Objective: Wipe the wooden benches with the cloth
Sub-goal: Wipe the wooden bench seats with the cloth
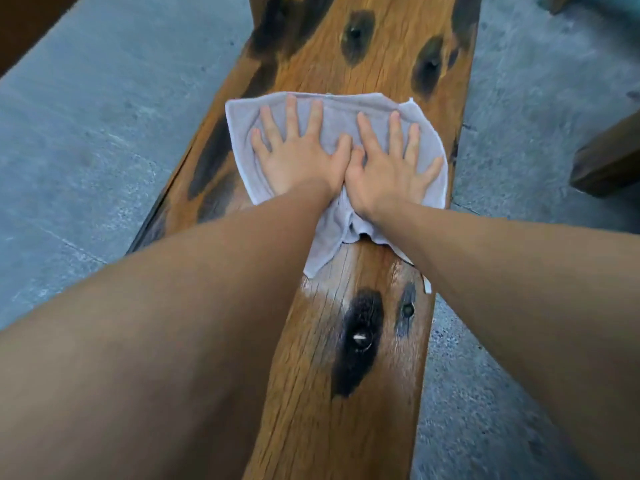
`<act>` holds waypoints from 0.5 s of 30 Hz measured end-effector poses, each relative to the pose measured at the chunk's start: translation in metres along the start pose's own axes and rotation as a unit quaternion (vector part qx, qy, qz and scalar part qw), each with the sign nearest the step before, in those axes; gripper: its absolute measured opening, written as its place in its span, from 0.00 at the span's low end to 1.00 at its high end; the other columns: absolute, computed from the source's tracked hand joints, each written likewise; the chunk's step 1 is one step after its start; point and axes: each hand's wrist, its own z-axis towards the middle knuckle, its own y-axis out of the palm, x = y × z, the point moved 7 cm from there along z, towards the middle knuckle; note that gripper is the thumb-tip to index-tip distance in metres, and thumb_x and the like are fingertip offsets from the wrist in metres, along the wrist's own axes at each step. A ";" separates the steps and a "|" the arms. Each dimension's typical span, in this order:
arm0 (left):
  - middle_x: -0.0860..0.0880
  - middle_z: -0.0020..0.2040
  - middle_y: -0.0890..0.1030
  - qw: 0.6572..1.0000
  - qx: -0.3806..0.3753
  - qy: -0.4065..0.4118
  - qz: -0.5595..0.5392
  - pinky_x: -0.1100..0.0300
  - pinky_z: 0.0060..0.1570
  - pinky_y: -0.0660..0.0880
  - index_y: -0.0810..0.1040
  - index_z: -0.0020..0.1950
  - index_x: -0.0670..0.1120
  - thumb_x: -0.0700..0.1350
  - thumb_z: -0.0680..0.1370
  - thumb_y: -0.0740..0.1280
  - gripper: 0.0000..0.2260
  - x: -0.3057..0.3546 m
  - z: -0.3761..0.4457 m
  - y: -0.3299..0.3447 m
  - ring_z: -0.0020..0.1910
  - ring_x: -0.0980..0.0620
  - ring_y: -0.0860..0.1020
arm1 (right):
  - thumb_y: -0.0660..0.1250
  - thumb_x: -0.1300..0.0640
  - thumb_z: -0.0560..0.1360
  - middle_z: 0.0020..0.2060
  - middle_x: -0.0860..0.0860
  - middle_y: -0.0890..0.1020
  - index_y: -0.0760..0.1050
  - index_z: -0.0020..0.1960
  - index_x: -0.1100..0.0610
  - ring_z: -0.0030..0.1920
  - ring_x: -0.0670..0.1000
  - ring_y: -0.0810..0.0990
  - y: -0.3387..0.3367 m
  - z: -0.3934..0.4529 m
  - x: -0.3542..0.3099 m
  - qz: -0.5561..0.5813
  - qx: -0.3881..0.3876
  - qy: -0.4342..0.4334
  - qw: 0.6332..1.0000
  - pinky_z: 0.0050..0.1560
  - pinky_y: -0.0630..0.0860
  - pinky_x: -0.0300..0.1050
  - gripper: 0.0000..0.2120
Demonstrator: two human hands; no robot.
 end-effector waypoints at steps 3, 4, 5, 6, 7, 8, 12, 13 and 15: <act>0.51 0.83 0.46 1.000 -0.006 0.020 -0.009 0.41 0.78 0.40 0.49 0.82 0.59 0.66 0.79 0.49 0.32 0.000 0.003 0.000 0.81 0.40 0.41 | 0.42 0.42 0.81 0.82 0.45 0.42 0.45 0.79 0.32 0.82 0.53 0.38 -0.001 0.003 -0.002 0.002 -0.016 -0.011 1.000 0.73 0.34 0.73 0.27; 0.50 0.83 0.47 0.999 -0.008 0.034 -0.011 0.42 0.79 0.40 0.49 0.82 0.58 0.65 0.80 0.49 0.31 -0.002 -0.004 -0.001 0.82 0.41 0.41 | 0.43 0.42 0.81 0.82 0.46 0.43 0.45 0.80 0.33 0.82 0.53 0.38 -0.002 -0.003 -0.002 0.001 -0.017 -0.018 1.000 0.74 0.34 0.72 0.27; 0.50 0.83 0.48 0.999 -0.008 0.048 -0.011 0.42 0.79 0.40 0.49 0.82 0.58 0.64 0.81 0.49 0.30 -0.006 -0.014 -0.003 0.82 0.42 0.41 | 0.43 0.41 0.81 0.83 0.46 0.43 0.45 0.80 0.34 0.82 0.53 0.38 -0.002 -0.012 -0.002 0.000 -0.016 -0.025 1.000 0.75 0.34 0.70 0.27; 0.50 0.83 0.49 0.998 -0.008 0.060 -0.013 0.43 0.79 0.40 0.49 0.82 0.58 0.64 0.81 0.49 0.30 -0.011 -0.028 -0.004 0.82 0.42 0.42 | 0.43 0.41 0.81 0.83 0.47 0.44 0.45 0.80 0.35 0.82 0.53 0.39 -0.001 -0.024 -0.001 -0.002 -0.013 -0.033 0.999 0.76 0.35 0.69 0.27; 0.50 0.83 0.49 0.998 -0.008 0.062 -0.013 0.44 0.79 0.41 0.49 0.82 0.58 0.63 0.81 0.49 0.29 -0.021 -0.047 -0.005 0.82 0.43 0.43 | 0.44 0.40 0.81 0.83 0.47 0.44 0.45 0.80 0.35 0.82 0.53 0.39 0.002 -0.043 0.000 -0.005 -0.011 -0.038 0.999 0.77 0.36 0.67 0.27; 0.50 0.83 0.49 0.998 -0.010 0.058 -0.014 0.44 0.79 0.41 0.49 0.82 0.59 0.63 0.81 0.50 0.29 -0.032 -0.072 -0.007 0.82 0.44 0.43 | 0.44 0.40 0.81 0.83 0.47 0.44 0.46 0.80 0.35 0.82 0.53 0.40 0.005 -0.067 0.001 -0.008 -0.008 -0.044 0.999 0.77 0.36 0.67 0.28; 0.52 0.83 0.49 0.999 -0.010 -0.038 -0.022 0.46 0.79 0.44 0.51 0.82 0.58 0.64 0.80 0.53 0.31 -0.088 -0.193 -0.014 0.82 0.46 0.45 | 0.49 0.40 0.81 0.83 0.49 0.48 0.49 0.80 0.36 0.82 0.54 0.43 0.020 -0.194 0.001 -0.005 -0.009 -0.085 0.996 0.78 0.42 0.67 0.28; 0.52 0.83 0.49 0.997 -0.006 -0.076 -0.016 0.46 0.79 0.45 0.51 0.82 0.57 0.64 0.79 0.52 0.32 -0.106 -0.227 -0.016 0.82 0.46 0.46 | 0.51 0.40 0.80 0.83 0.50 0.50 0.51 0.80 0.36 0.82 0.55 0.45 0.024 -0.230 -0.001 -0.005 -0.010 -0.103 0.995 0.77 0.44 0.68 0.28; 0.52 0.83 0.50 0.989 -0.001 -0.147 -0.003 0.45 0.79 0.46 0.51 0.82 0.56 0.63 0.78 0.50 0.33 -0.143 -0.294 -0.020 0.82 0.45 0.47 | 0.53 0.41 0.80 0.82 0.50 0.53 0.55 0.80 0.37 0.82 0.55 0.48 0.036 -0.296 -0.008 -0.004 -0.022 -0.133 0.991 0.77 0.48 0.69 0.28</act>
